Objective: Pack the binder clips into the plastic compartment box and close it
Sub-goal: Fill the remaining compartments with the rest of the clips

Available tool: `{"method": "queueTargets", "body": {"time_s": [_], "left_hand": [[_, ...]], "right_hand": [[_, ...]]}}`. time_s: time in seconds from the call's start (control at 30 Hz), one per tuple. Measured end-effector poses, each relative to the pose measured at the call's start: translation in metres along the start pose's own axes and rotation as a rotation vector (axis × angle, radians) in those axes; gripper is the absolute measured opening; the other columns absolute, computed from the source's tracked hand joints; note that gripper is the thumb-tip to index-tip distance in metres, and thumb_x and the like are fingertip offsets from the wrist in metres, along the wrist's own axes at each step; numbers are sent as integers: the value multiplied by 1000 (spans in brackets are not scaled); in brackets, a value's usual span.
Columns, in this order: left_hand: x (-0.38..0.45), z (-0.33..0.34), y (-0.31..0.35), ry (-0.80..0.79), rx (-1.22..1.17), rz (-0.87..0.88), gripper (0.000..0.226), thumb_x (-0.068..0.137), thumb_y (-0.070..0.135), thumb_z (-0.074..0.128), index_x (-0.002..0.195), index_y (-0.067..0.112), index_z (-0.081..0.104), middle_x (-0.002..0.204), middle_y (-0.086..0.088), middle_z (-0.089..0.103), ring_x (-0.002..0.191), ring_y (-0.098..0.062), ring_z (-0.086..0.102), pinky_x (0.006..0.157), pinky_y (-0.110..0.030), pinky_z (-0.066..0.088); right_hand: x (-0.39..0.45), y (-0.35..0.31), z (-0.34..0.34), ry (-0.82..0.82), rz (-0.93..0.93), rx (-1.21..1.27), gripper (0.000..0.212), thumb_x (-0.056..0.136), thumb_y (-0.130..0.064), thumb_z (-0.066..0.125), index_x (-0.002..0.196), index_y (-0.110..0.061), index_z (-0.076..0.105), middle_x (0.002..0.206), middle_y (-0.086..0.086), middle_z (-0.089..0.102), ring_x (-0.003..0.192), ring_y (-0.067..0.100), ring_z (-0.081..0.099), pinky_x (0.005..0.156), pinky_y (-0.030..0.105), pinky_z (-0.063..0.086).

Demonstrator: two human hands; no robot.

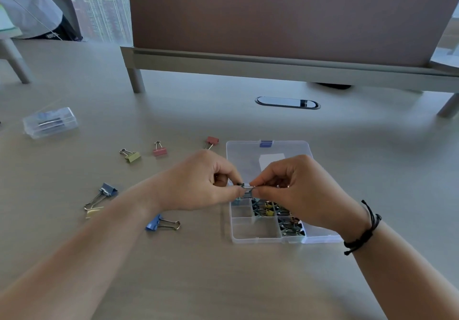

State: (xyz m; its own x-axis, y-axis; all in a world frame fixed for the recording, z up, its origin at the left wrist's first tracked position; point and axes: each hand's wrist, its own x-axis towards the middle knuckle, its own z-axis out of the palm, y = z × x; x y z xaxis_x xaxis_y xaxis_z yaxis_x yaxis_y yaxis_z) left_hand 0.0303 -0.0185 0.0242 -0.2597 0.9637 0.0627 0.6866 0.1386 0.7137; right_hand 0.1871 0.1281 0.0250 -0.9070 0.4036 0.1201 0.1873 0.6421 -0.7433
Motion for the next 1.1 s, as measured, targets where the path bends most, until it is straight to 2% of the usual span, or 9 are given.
{"method": "queueTargets", "body": {"time_s": [0.07,0.2,0.37,0.53,0.7,0.87,0.93,1.03,1.1], "left_hand": [[-1,-1,2,46,2,27,6,87,25,75,83,20,76,52,3,38,49,-9,31,49,-19,27],[-2,1,5,92,17,63,9,84,24,78,78,20,73,52,3,37,48,-9,31,49,-18,27],[-1,5,5,91,71,53,15,83,19,78,70,14,71,50,1,36,47,-8,30,47,-17,25],[0,8,4,57,105,-4,22,83,19,76,64,15,66,43,10,40,43,-7,34,46,-19,28],[0,6,5,52,118,-16,14,81,17,77,70,13,71,48,7,47,44,-7,38,46,-15,31],[0,5,6,72,95,-2,11,79,15,79,73,16,71,46,10,42,44,-6,38,48,-16,33],[-1,6,6,54,108,-8,11,80,15,78,73,15,70,44,10,41,44,-6,37,47,-16,32],[0,8,5,30,171,-28,12,80,16,76,71,18,68,45,12,42,44,-6,39,48,-15,33],[0,10,4,37,212,-41,14,78,17,76,68,21,66,46,12,42,46,-6,40,48,-15,33]], "right_hand": [[0,0,0,0,-4,-16,4,79,-22,79,81,-25,79,68,-9,72,60,6,65,57,17,51],[-1,-2,1,-10,-8,-18,3,82,-20,77,81,-22,79,62,-9,69,49,-1,55,48,7,37],[-2,-3,3,-28,9,-30,4,83,-21,76,82,-23,78,64,-9,70,53,0,60,52,9,43],[-2,-4,8,-53,47,-75,7,85,-20,73,80,-24,76,50,-16,59,46,-3,53,46,7,38],[-3,-7,9,-68,50,-94,10,86,-21,72,77,-24,75,44,-21,54,44,-3,51,44,6,36],[-4,-7,7,-59,38,-99,6,84,-23,75,78,-23,76,47,-17,58,43,-2,52,43,7,37],[-4,-6,5,-53,33,-102,4,82,-23,76,78,-23,76,54,-11,65,48,0,58,47,10,44],[-2,-2,-1,-4,47,-35,5,81,-18,77,82,-20,72,64,0,72,55,11,69,55,27,59],[0,1,-6,53,54,0,10,81,-15,77,86,-19,70,65,1,72,56,16,70,64,35,61]]}}
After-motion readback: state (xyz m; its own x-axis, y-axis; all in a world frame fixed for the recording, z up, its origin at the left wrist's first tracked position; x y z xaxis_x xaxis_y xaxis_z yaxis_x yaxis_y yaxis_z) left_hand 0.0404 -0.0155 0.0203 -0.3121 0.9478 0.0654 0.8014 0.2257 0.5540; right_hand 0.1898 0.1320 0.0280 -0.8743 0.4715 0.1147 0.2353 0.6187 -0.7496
